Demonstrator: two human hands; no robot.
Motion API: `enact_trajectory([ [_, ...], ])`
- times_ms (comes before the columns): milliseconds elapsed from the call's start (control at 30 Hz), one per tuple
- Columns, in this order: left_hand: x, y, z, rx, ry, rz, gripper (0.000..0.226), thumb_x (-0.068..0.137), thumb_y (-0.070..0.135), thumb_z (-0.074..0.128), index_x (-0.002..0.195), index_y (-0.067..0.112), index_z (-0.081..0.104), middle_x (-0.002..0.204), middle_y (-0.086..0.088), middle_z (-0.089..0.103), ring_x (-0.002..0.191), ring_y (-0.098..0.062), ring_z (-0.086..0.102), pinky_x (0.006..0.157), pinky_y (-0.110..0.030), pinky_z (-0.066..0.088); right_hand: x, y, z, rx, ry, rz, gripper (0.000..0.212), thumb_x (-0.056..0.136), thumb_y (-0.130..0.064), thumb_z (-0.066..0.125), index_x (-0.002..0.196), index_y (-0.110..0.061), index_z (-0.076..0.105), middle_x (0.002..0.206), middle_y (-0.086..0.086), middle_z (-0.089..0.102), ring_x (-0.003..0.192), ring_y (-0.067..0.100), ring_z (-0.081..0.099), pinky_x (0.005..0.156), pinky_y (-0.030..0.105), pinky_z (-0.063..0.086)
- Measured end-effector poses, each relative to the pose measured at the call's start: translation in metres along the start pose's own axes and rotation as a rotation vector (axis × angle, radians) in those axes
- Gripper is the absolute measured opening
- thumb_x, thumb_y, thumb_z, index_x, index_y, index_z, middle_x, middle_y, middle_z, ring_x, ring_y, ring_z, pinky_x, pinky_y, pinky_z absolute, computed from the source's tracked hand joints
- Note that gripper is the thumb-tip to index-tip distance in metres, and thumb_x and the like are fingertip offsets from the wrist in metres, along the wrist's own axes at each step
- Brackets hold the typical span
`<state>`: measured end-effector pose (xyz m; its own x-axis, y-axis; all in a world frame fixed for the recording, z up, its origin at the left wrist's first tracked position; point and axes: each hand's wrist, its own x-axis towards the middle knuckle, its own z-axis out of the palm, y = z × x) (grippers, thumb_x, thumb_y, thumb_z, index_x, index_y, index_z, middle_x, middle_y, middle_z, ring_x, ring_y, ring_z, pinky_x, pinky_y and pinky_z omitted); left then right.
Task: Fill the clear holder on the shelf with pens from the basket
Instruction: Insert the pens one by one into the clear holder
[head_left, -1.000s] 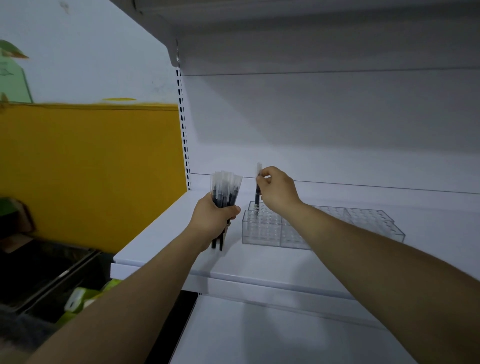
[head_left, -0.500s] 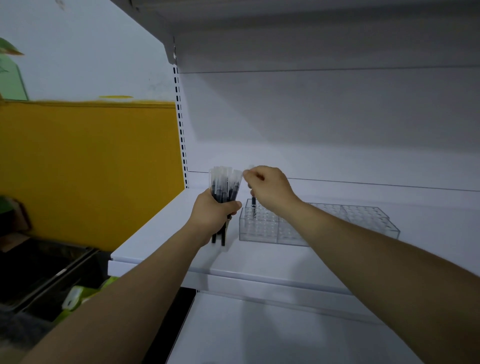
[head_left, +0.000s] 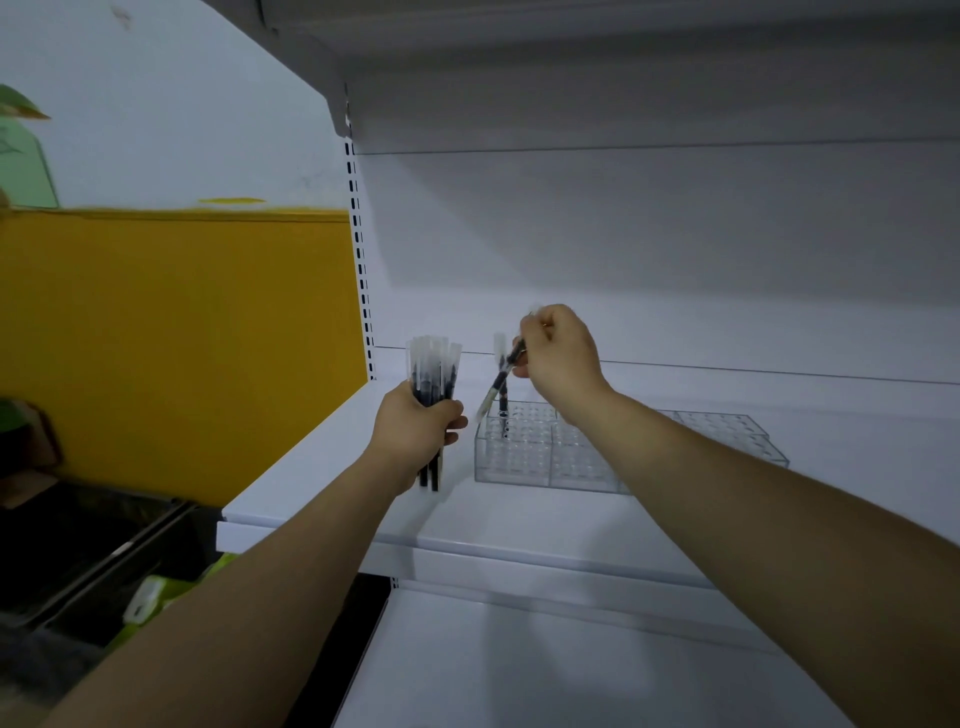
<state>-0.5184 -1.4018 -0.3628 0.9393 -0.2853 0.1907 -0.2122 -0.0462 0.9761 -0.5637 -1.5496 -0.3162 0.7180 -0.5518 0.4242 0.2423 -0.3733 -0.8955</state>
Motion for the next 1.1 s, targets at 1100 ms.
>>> enact_trajectory([
  [1100,0.001,-0.001,0.001,0.025,-0.054,0.017,0.016,0.088,0.01,0.065,0.103,0.011,0.059,0.086,-0.007,0.069,0.076,-0.014,0.069,0.061,-0.023,0.056,-0.012,0.008,0.009,-0.293,-0.138,-0.145,0.02,0.095,-0.033,0.054,0.1,-0.017,0.064,0.085,-0.01,0.059,0.083,0.01,0.057,0.071,0.021,0.042],
])
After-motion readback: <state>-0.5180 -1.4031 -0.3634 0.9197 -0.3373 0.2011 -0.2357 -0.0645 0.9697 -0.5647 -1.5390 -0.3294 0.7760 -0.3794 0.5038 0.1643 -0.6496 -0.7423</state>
